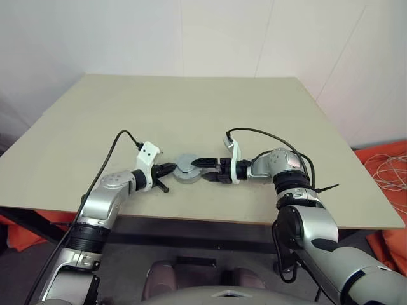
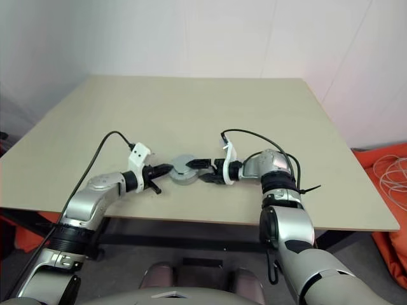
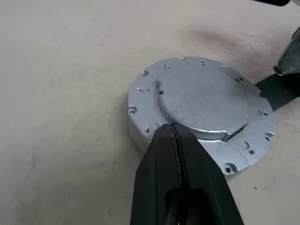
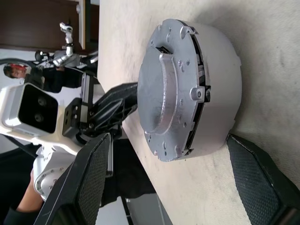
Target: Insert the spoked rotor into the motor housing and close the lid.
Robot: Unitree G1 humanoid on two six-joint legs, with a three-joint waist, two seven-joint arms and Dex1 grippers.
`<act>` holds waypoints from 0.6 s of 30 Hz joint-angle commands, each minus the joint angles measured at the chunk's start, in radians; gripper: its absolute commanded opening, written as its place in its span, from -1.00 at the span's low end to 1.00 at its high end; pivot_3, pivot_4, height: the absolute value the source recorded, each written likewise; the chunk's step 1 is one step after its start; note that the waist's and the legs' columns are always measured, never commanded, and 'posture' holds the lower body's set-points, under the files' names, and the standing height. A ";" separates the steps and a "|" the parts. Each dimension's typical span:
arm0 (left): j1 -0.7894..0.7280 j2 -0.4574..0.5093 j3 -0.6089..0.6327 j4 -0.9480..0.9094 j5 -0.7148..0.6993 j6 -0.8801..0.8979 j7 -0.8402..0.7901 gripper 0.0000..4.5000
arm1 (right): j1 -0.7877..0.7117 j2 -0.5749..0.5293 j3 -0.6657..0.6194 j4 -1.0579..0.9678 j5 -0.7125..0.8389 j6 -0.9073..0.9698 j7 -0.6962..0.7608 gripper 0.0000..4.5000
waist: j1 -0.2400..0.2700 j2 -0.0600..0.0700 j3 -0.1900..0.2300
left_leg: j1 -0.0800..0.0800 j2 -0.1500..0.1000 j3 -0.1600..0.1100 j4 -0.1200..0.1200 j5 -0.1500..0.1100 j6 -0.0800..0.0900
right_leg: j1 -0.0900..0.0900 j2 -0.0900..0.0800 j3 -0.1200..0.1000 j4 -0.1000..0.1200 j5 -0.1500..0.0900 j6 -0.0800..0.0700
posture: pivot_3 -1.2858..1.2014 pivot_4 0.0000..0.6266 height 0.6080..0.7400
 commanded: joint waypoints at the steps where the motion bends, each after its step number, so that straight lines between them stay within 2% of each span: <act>1: 0.010 0.008 -0.016 0.001 0.006 0.015 -0.011 -1.00 | -0.017 -0.028 -0.011 0.021 -0.009 -0.043 -0.033 0.99 | 0.000 0.005 0.000 | 0.000 0.001 0.000 0.000 0.000 0.000 | 0.002 -0.002 -0.005 -0.003 0.000 0.000 | 0.03 -1.00 1.00; 4: 0.007 0.007 -0.016 0.003 0.006 0.014 -0.010 -1.00 | -0.020 -0.018 -0.014 0.024 0.001 -0.052 -0.042 0.99 | -0.003 0.012 0.001 | 0.001 0.006 -0.001 -0.001 0.000 0.001 | 0.012 -0.010 -0.029 -0.023 0.000 0.000 | 0.03 -1.00 1.00; 5: 0.006 0.006 -0.016 0.003 0.007 0.014 -0.009 -1.00 | -0.019 -0.015 -0.017 0.022 0.004 -0.056 -0.046 0.83 | -0.005 0.012 0.001 | 0.002 0.008 -0.002 -0.001 -0.001 0.002 | 0.015 -0.011 -0.035 -0.028 0.000 0.000 | 0.03 -1.00 1.00; 6: 0.006 0.006 -0.016 0.003 0.007 0.013 -0.009 -1.00 | -0.019 -0.014 -0.018 0.022 0.007 -0.059 -0.049 0.73 | -0.007 0.012 0.001 | 0.002 0.008 -0.002 -0.001 -0.001 0.002 | 0.017 -0.015 -0.040 -0.029 0.000 0.000 | 0.03 -1.00 1.00; 10: 0.004 0.009 -0.014 0.002 0.007 0.012 -0.009 -1.00 | -0.026 -0.008 -0.032 0.009 0.032 -0.057 -0.059 0.10 | -0.020 0.014 0.002 | 0.003 0.006 -0.001 0.000 -0.002 0.003 | 0.018 -0.027 -0.056 -0.030 0.000 0.000 | 0.03 -1.00 1.00; 17: -0.004 0.015 -0.002 -0.003 0.003 0.013 -0.010 -1.00 | -0.069 -0.001 -0.069 -0.031 0.079 -0.019 -0.064 -0.99 | -0.024 0.014 0.002 | 0.001 0.007 -0.002 -0.004 -0.002 0.004 | 0.014 -0.026 -0.056 -0.029 0.001 0.003 | 0.03 -1.00 1.00; 18: -0.005 0.016 -0.001 -0.003 0.003 0.013 -0.010 -1.00 | -0.074 0.002 -0.072 -0.039 0.084 -0.008 -0.063 -0.99 | -0.023 0.014 0.002 | 0.000 0.007 -0.001 -0.005 -0.002 0.003 | 0.013 -0.026 -0.054 -0.028 0.002 0.003 | 0.03 -1.00 1.00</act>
